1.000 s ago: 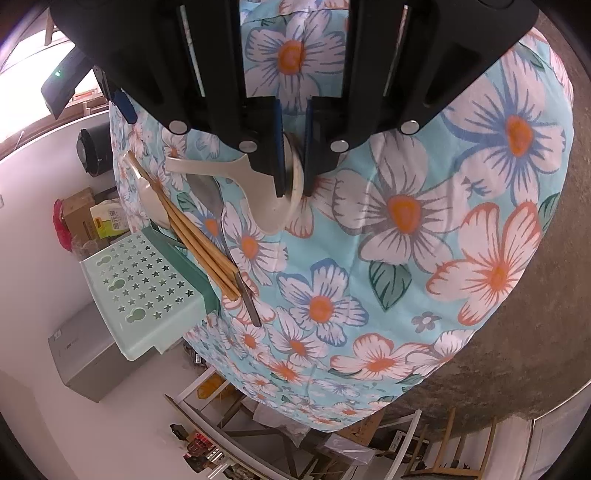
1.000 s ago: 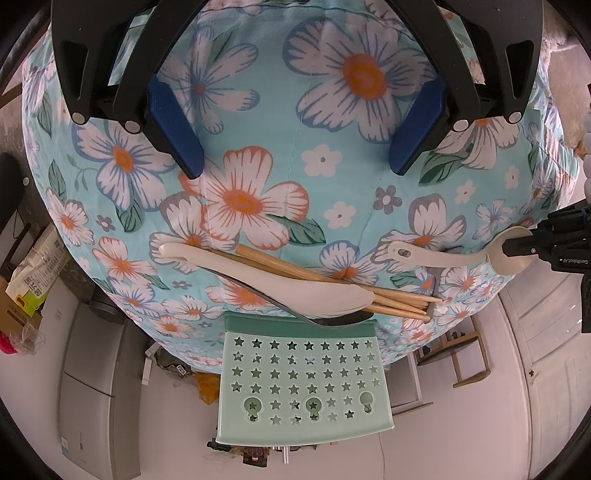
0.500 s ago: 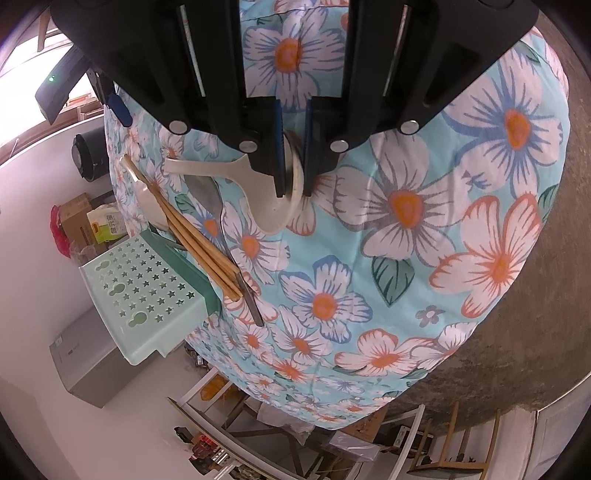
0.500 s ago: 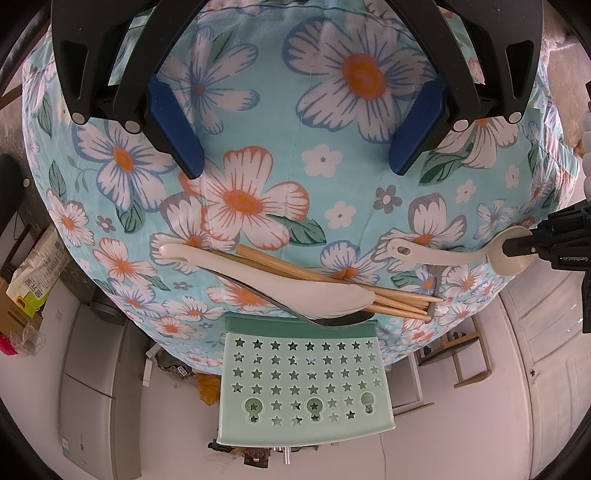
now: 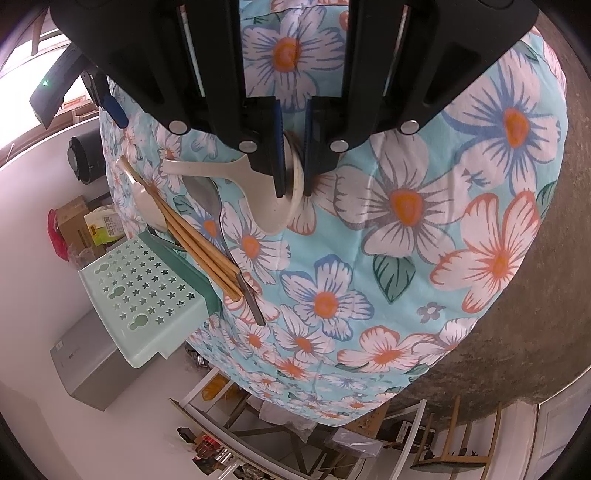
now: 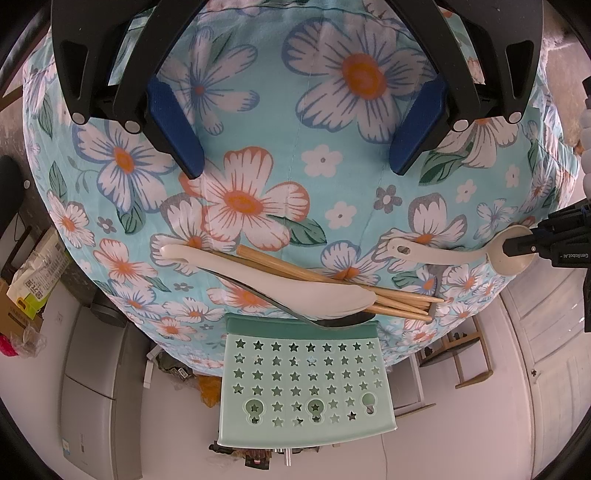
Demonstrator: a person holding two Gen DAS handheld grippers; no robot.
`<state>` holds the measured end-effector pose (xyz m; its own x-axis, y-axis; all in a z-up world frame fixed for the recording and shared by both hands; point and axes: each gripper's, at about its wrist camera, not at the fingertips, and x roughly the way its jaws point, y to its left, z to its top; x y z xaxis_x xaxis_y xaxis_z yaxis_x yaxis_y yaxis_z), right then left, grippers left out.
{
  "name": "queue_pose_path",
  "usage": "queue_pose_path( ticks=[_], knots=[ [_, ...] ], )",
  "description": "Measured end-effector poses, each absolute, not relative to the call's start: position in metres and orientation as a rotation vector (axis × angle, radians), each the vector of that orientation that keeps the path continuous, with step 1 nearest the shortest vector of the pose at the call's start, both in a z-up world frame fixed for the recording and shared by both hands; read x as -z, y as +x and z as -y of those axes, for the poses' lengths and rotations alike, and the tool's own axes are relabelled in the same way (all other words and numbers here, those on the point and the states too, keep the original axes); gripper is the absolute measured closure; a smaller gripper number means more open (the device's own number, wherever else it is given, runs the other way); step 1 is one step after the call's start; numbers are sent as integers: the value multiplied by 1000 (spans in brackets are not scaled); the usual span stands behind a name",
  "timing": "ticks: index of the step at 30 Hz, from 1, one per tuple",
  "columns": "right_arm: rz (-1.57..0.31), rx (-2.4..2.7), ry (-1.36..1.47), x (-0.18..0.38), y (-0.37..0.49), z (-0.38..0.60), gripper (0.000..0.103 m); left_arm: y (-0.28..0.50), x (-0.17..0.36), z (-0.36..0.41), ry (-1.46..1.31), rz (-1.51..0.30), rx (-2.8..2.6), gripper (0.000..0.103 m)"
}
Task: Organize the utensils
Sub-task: 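Lift the white plastic spoon slightly with the left tool, then grasp the metal spoon beside the chopsticks with the right tool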
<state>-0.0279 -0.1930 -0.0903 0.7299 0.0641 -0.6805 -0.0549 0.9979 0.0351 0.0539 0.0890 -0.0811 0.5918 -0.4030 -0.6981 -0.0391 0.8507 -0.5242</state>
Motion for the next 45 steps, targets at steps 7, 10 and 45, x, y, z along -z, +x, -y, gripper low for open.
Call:
queue_pose_path(
  ticks=[7,10,45],
  knots=[
    [-752,-66,14,90,-27,193,6,55,81,-88,-514,-921,229,95],
    [-752,-68,13,90,-27,193,6,54,81,-88,-507,-917,232,95],
    [-532,-269,-205,-9,-47,179,7,26,29,-136,-382,-902,485,98]
  ],
)
